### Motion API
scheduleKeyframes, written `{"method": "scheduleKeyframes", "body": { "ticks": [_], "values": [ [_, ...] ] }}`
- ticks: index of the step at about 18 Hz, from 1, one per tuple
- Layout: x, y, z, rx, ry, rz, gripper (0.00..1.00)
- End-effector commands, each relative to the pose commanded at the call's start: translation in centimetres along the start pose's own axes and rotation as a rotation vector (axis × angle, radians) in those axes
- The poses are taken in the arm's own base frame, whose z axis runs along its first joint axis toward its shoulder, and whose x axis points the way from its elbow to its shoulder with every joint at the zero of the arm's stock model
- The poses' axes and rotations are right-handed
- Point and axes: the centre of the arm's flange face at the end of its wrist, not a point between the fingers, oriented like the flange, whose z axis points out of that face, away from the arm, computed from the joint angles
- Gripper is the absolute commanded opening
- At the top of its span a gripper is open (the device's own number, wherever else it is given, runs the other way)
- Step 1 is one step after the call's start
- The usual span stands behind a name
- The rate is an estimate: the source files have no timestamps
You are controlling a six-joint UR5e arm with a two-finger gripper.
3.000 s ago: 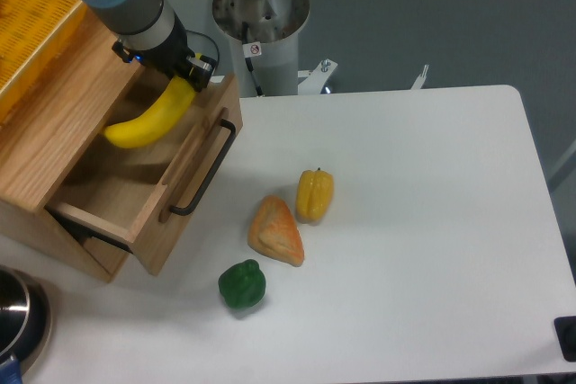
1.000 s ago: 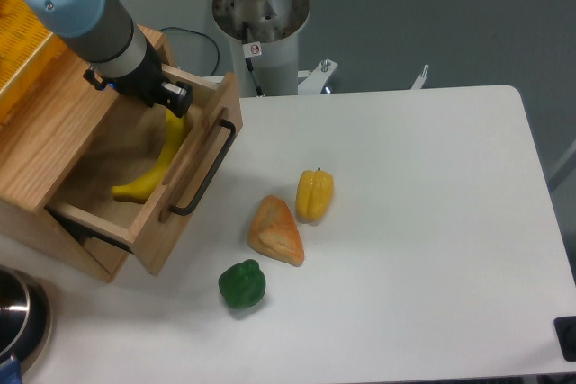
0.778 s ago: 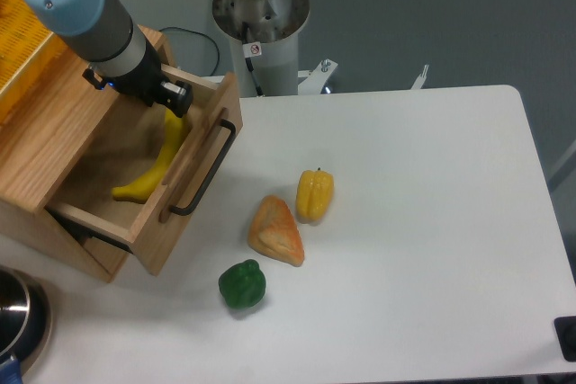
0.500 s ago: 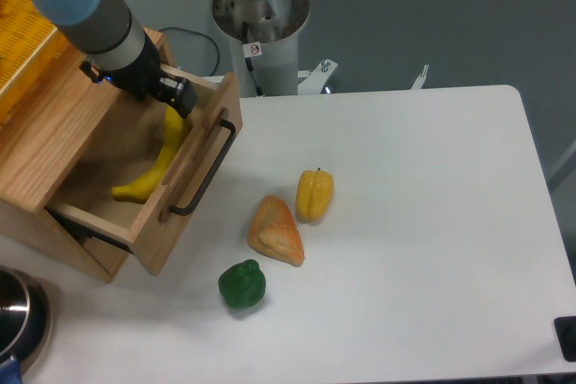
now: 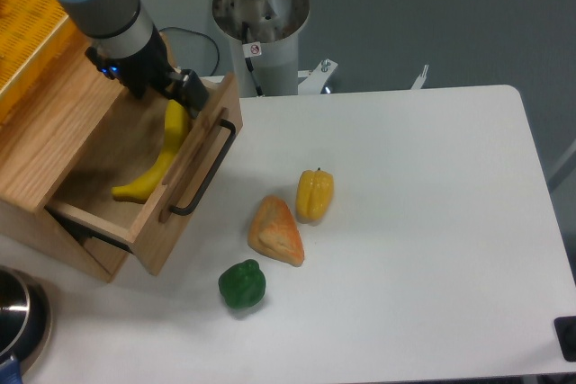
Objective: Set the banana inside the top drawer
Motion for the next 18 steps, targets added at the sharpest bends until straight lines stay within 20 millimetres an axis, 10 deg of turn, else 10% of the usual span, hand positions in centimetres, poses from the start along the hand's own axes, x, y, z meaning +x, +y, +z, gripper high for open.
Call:
{"method": "scheduleKeyframes", "body": {
  "ticks": [9, 18],
  "values": [
    [-12.5, 4.6, 0.7, 0.1, 0.009, 0.258, 1.0],
    [-24.0, 4.8, 7.8, 0.119, -0.031, 0.393, 1.0]
  ]
}}
